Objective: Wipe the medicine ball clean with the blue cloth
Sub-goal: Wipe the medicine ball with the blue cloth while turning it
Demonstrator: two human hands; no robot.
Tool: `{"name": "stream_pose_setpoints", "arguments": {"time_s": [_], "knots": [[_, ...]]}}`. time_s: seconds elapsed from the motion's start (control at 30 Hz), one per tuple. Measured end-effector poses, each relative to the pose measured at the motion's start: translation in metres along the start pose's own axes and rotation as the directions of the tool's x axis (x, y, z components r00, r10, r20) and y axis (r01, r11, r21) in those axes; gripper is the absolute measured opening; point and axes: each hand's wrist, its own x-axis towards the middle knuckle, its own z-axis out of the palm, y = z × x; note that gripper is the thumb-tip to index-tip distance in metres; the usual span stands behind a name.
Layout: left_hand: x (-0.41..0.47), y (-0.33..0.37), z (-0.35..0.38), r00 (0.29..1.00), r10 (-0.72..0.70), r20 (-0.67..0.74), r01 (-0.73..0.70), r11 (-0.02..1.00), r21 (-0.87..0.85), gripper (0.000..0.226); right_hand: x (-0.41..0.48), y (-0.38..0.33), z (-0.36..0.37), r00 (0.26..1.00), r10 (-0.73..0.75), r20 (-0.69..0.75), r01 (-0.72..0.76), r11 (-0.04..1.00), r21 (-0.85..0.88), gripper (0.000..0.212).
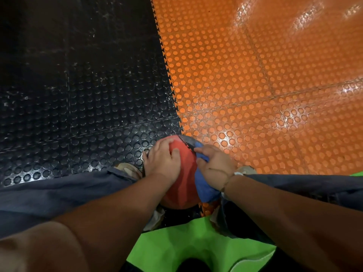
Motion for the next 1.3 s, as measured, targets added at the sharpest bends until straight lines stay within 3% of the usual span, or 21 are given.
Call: {"name": "stream_pose_setpoints", "arguments": {"time_s": [0.1,0.2,0.27,0.33,0.4,0.57,0.73,0.87,0.93,1.07,1.2,1.3], "knots": [[0.000,-0.005,0.014,0.992,0.010,-0.125,-0.008,1.000,0.016,0.039,0.009,0.014,-0.010,0.988,0.140,0.072,-0.149,0.980,0.135,0.028],[0.004,-0.005,0.017,0.991,0.015,-0.133,-0.013,1.000,0.019,0.052,0.022,0.020,-0.017,0.952,0.303,0.036,-0.301,0.912,0.278,0.009],[0.007,-0.005,0.016,0.992,0.010,-0.126,-0.006,1.000,0.029,0.054,0.026,0.018,-0.010,0.973,0.230,-0.024,-0.216,0.939,0.266,0.011],[0.011,-0.008,0.015,0.991,0.003,-0.132,0.001,0.999,0.032,0.055,0.025,0.009,-0.002,0.995,0.045,-0.092,-0.031,0.988,0.148,0.006],[0.014,-0.011,0.014,0.989,-0.013,-0.146,0.015,1.000,0.011,0.057,0.026,0.006,0.001,0.995,-0.047,-0.091,0.047,0.999,0.007,0.023],[0.013,-0.005,0.016,0.981,0.004,-0.192,0.000,1.000,0.019,0.066,0.047,0.029,-0.008,0.967,0.246,-0.058,-0.249,0.967,-0.051,0.027],[0.011,-0.001,0.019,0.974,0.005,-0.226,0.002,1.000,0.031,0.071,0.038,0.017,0.004,0.992,-0.014,-0.124,0.008,0.999,-0.049,0.024],[0.010,0.002,0.019,0.981,0.032,-0.193,-0.018,0.997,0.072,0.073,0.049,0.034,-0.006,0.967,0.248,-0.061,-0.252,0.965,-0.078,0.027],[0.010,0.002,0.019,0.980,0.045,-0.195,-0.032,0.997,0.073,0.072,0.046,0.026,-0.004,0.974,0.215,-0.074,-0.222,0.970,-0.102,0.025],[0.016,-0.005,0.012,0.983,0.009,-0.184,-0.011,1.000,-0.009,0.071,0.034,0.008,0.004,0.997,-0.041,-0.060,0.037,0.996,-0.079,0.022],[0.023,-0.011,0.006,0.990,-0.032,-0.135,0.026,0.999,-0.046,0.051,0.047,0.023,0.000,0.979,0.185,-0.086,-0.187,0.982,-0.007,0.025],[0.024,-0.012,0.006,0.988,-0.046,-0.149,0.038,0.998,-0.056,0.052,0.043,0.013,0.004,0.994,0.078,-0.081,-0.080,0.996,-0.026,0.021]]}}
